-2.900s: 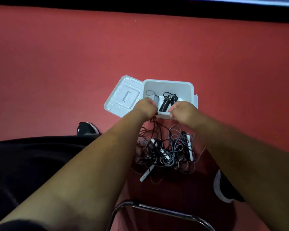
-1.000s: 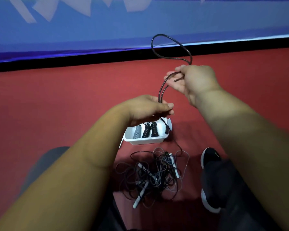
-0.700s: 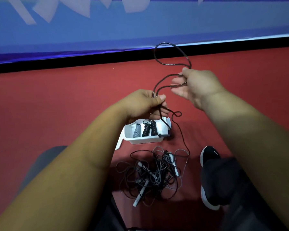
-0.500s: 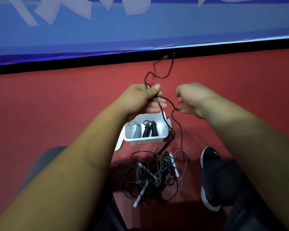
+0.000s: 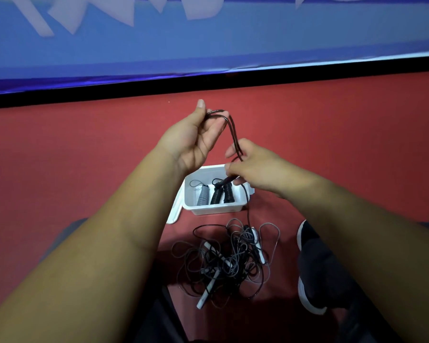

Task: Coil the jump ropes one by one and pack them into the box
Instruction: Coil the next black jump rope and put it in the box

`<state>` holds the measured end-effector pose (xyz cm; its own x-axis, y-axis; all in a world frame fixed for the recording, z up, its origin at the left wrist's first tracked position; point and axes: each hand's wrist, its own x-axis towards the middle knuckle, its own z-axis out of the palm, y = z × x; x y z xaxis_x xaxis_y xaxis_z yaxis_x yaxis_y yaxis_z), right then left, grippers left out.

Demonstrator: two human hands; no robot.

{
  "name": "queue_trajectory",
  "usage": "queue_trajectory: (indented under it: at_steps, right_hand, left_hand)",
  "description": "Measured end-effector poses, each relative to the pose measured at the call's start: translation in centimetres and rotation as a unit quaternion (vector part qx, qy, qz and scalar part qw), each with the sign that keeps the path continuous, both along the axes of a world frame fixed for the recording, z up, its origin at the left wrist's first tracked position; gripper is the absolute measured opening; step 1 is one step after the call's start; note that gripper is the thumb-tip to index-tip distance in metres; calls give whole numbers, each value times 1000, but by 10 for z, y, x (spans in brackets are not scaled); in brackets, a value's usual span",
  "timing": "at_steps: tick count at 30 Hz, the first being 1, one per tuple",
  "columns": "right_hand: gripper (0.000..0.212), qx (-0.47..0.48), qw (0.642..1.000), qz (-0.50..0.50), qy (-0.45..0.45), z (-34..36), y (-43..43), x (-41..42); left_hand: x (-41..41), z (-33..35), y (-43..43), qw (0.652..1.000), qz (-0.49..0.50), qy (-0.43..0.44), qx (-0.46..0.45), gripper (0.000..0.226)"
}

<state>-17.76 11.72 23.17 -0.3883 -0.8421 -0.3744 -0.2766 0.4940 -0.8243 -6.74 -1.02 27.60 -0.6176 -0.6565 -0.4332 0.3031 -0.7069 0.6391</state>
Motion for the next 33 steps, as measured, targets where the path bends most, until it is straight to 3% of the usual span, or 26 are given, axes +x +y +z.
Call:
queue_trajectory:
  at_steps: [2,12,21,26,29,33]
  right_hand:
    - [5,-14,999,-34,7,0,-3,-1]
    - [20,60,988,-2,143,10,-6,-11]
    - [24,-10,994,-14,110,19,-5,-10]
    - [28,-27,996,-83,22,13,-6,-14]
    - [33,-35,995,-91,35,15,-6,-20]
    - [36,-56,990,-125,-40,21,-6,-21]
  left_hand:
    - [2,-2,-6,999,35,10,8,26]
    - [11,-6,-15,993,113,-16,-6,30]
    - [19,-12,-24,985,171,-14,3,34]
    - [10,-15,-26,992,122,-37,-16,36]
    - [5,-22,-22,994,12,-99,-38,41]
    - [1,-35,-9,963,-133,-212,-100,39]
